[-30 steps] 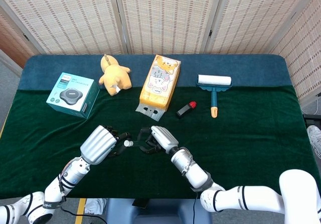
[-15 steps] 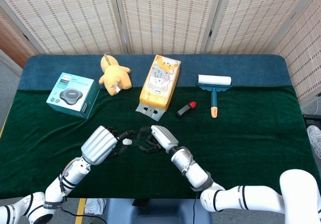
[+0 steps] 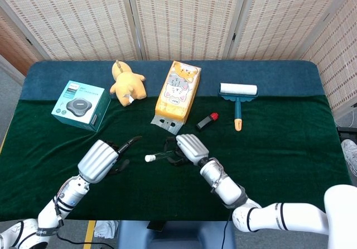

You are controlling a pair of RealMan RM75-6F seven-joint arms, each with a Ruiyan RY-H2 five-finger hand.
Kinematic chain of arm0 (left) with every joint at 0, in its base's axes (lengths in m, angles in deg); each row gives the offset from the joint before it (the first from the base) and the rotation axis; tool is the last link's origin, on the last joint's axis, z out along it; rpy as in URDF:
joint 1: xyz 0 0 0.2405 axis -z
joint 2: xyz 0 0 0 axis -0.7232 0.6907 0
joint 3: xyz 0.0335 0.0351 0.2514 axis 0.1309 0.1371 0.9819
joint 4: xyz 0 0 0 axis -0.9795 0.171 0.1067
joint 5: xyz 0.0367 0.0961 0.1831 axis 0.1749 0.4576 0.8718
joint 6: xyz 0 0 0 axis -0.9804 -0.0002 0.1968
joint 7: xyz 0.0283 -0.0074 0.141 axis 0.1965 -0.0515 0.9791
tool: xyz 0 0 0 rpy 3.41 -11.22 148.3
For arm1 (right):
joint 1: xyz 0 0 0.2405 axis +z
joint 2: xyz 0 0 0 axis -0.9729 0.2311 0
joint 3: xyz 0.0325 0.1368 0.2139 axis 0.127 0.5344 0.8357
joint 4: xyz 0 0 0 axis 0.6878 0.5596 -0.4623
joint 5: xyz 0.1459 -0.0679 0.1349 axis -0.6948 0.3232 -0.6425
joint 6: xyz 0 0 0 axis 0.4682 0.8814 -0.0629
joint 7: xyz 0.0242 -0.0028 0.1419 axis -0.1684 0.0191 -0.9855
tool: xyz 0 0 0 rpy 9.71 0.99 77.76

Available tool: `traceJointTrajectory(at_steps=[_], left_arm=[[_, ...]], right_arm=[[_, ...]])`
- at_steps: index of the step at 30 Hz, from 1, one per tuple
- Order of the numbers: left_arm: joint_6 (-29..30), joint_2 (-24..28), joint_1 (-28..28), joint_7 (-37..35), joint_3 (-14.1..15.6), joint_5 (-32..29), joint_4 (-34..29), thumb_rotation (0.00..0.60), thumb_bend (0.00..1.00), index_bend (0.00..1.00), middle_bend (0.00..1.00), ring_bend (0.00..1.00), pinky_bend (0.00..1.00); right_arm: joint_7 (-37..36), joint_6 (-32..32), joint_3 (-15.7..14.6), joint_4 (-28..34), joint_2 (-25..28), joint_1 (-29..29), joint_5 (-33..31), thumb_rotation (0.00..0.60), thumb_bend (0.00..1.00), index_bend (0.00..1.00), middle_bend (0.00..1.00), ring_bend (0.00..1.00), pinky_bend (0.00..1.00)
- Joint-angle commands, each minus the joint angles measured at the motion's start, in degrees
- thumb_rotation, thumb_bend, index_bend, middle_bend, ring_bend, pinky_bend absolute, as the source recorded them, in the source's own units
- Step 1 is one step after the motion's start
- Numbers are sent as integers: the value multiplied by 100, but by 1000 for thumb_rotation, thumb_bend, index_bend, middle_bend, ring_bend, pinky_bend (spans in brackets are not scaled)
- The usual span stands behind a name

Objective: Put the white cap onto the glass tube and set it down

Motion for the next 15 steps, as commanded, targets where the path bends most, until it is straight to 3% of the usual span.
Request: traceJointTrajectory(at_steps=[1, 8, 15], left_arm=[[76, 73, -79, -60, 31, -19, 8, 600, 463, 129, 1000, 840, 838], [255, 134, -244, -250, 18, -120, 68, 600, 463, 117, 1000, 829, 838], [262, 95, -349, -413, 64, -213, 165, 600, 464, 97, 999, 820, 838]], right_arm=[[899, -172, -260, 417, 630, 128, -418, 600, 719, 952, 1000, 1000, 1000], [2144, -720, -703, 619, 872, 271, -827, 600, 726, 954, 1000, 1000, 1000], [2672, -1080, -1012, 196, 474, 267, -912, 600, 727, 958, 1000, 1000, 1000]])
